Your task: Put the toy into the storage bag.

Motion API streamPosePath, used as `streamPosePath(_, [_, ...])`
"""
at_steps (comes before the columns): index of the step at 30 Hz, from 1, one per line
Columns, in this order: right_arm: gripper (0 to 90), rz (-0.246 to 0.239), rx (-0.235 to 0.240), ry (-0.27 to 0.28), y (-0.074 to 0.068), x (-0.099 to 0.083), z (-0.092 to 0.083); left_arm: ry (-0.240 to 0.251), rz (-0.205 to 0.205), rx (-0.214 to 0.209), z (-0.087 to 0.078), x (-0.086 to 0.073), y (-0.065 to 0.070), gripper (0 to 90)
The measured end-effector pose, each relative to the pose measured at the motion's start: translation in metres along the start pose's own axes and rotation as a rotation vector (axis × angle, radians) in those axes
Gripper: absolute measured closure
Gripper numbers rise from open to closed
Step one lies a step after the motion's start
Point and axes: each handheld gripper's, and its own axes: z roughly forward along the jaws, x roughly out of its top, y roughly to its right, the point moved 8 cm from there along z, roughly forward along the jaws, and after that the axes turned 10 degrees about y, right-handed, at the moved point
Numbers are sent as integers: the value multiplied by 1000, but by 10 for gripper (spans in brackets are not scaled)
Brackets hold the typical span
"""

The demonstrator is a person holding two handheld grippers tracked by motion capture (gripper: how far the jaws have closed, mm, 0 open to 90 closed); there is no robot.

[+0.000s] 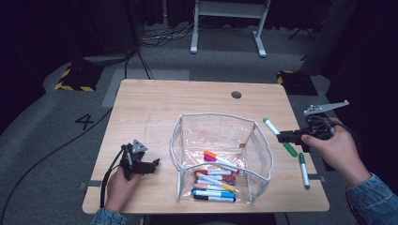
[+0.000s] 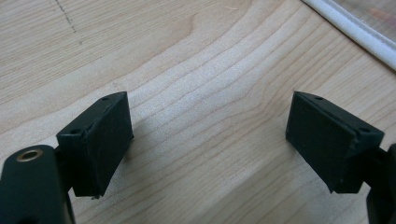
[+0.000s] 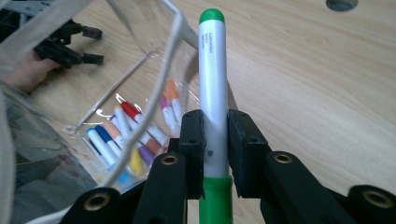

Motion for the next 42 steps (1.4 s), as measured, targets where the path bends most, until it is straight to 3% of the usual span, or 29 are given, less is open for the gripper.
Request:
streamPosePath(5, [769, -53, 35, 8, -21, 21, -6, 0, 0, 0, 0, 0, 0, 148])
streamPosePath(11, [769, -120, 95, -17, -53, 41, 0, -1, 1, -1, 0, 0, 0, 148])
streamPosePath(18, [769, -185, 185, -77, -92, 56, 25, -1, -1, 2, 1, 1, -1, 148])
streamPosePath(24, [769, -229, 248, -129, -116, 61, 52, -1, -1, 2, 1, 1, -1, 147])
streamPosePath(33, [769, -261, 332, -249, -137, 44, 101, -1, -3, 1, 1, 1, 0, 148])
streamPosePath(42, [769, -279, 373, -361, -139, 13, 139, -1, -3, 2, 1, 1, 0, 148])
